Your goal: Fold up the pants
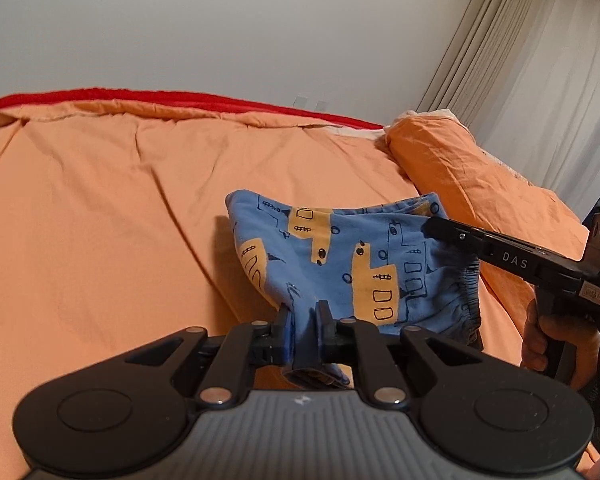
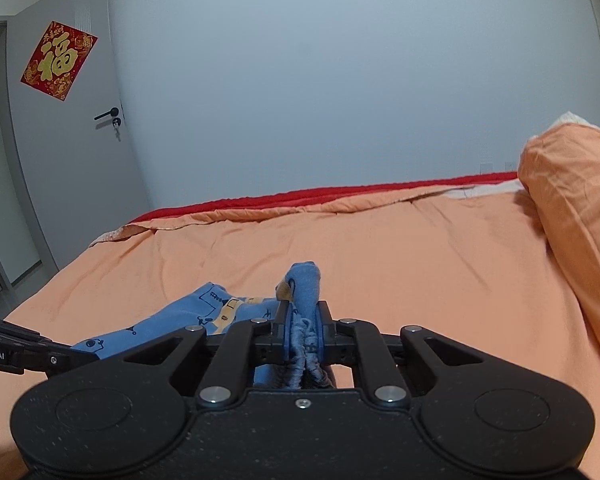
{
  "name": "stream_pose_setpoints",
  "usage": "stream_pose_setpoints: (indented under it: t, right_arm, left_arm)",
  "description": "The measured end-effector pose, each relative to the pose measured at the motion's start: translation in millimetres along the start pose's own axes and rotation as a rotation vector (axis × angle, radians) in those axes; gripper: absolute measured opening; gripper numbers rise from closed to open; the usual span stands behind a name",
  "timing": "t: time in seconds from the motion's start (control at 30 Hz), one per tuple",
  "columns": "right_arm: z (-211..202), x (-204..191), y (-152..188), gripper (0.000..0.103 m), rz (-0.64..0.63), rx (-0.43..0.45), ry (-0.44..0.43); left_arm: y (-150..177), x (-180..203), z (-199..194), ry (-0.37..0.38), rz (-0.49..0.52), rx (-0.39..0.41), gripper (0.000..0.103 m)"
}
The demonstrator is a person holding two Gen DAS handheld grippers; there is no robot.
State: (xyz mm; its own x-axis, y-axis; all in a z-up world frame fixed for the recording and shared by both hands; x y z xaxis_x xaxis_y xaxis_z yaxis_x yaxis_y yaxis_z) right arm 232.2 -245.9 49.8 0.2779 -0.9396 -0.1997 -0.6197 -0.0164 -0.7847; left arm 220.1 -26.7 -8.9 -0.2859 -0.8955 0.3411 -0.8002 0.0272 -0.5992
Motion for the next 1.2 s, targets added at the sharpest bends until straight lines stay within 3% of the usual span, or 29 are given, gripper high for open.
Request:
stream_pose_setpoints:
  t: [0.5, 0.87, 1.2]
  right_arm:
    - [67.9, 24.4, -70.1, 0.011, -0.086, -0.012, 0.041]
    - [104.2, 40.9, -59.2, 0.011, -0.098, -0.07, 0.088]
    - [113.8, 49.2, -48.0, 0.011, -0.096, -0.106, 0.124]
  left_arm:
    - [-70.1, -18.9, 47.5, -0.038, 0.018, 0.128, 0.011]
    - [-68.4, -25.1, 79.6, -0.036, 0.019, 0.112, 0.011]
    - [-61.7, -28.5, 85.4, -0.038, -0.001, 0.085, 0.011]
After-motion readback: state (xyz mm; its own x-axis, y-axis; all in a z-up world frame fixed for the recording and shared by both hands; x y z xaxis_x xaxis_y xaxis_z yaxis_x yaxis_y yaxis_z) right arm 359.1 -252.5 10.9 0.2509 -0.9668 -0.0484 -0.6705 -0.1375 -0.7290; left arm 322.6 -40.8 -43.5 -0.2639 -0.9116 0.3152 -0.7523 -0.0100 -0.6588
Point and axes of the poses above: each gripper's, at about its wrist camera, not at the fingertips, and z roughly the way its jaws point, x to its right, y to its underside, the point moved 8 cm from there along z, roughly the way its jaws point, and after that the axes turned 8 degrees about -x, right-handed, at the moved point
